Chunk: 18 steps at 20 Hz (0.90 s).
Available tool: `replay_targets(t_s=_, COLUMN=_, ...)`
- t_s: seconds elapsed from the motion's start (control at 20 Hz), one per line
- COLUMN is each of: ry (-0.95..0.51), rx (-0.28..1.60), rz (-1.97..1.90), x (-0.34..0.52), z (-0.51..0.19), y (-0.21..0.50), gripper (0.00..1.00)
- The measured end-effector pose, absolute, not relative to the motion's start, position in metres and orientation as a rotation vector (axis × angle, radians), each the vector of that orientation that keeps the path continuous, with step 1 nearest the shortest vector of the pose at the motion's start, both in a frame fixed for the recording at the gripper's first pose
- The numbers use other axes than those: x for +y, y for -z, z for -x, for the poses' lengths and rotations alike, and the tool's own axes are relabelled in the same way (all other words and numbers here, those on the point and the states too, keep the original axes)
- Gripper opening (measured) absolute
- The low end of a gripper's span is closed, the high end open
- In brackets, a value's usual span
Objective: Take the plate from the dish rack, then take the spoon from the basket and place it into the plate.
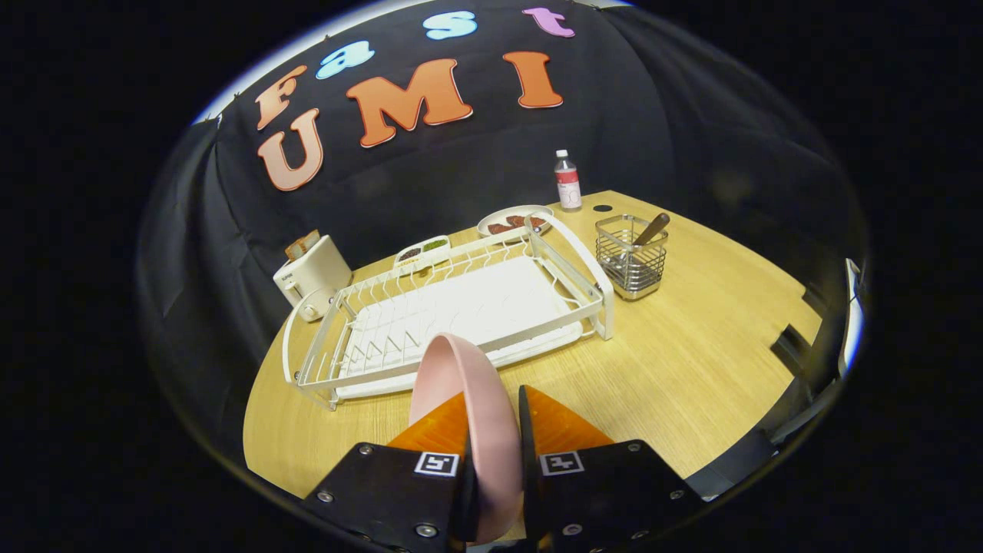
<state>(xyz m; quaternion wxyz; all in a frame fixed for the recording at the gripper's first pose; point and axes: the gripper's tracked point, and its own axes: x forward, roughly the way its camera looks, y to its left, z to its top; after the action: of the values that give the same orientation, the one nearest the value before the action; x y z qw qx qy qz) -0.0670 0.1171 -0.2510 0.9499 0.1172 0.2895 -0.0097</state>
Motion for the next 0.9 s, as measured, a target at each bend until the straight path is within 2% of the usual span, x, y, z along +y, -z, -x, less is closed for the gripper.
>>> replay_targets(t_s=0.55, ry=0.003, rx=0.666, rz=-0.261, x=0.104, z=0.064, y=0.297, gripper=0.28)
replay_targets(t_s=0.7, ry=-0.011, rx=0.658, rz=-0.158, x=0.102, z=0.062, y=0.303, gripper=0.38)
replay_targets(t_s=0.8, ry=-0.013, rx=0.663, rz=-0.136, x=0.101, z=0.059, y=0.305, gripper=0.39)
replay_targets(t_s=0.9, ry=0.001, rx=0.694, rz=-0.032, x=0.09, z=0.061, y=0.315, gripper=0.44)
